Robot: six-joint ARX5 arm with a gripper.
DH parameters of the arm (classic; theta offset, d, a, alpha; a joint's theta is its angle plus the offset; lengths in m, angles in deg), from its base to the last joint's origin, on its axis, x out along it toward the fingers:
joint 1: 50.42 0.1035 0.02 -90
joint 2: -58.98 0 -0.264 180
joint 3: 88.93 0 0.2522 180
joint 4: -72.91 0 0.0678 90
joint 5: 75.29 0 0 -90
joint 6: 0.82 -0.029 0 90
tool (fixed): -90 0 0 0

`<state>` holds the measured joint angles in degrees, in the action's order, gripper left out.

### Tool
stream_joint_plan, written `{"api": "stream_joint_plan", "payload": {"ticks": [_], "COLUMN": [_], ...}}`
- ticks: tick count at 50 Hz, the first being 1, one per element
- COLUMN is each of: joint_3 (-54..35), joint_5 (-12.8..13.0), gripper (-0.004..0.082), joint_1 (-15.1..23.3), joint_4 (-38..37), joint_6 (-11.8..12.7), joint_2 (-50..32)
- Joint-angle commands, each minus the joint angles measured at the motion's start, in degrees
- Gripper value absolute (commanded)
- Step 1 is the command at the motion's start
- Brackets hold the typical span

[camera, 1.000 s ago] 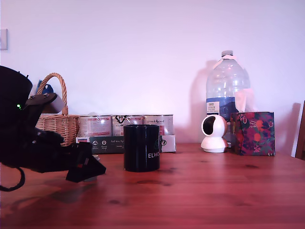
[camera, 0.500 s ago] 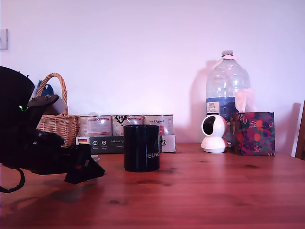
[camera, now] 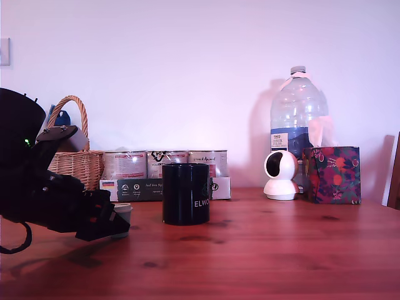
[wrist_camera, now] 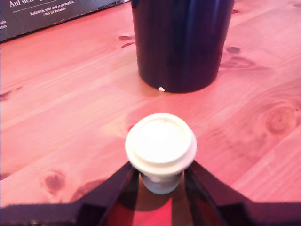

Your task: Pick up the coffee capsules from the table one by one and drop them inside the nearest coffee cup

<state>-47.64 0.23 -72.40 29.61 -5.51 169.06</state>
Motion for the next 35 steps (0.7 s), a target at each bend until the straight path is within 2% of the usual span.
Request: {"api": "stream_joint_plan", "payload": {"ticks": [1, 13, 18, 26, 35], "joint_3": [-0.17, -0.17, -0.2, -0.2, -0.2], "joint_5": [-0.11, -0.22, -1.22, -3.89, -4.63], "gripper": [0.011, 0.011, 0.011, 0.011, 0.011], "joint_1": [0.09, 0.09, 0.07, 0.07, 0.07], "joint_4": [-0.35, -1.22, -0.59, 2.34, 7.89], "joint_6": [-0.28, -0.28, -0.28, -0.22, -0.04], "joint_2": [1.25, 0.81, -0.13, -4.44, -11.82]}}
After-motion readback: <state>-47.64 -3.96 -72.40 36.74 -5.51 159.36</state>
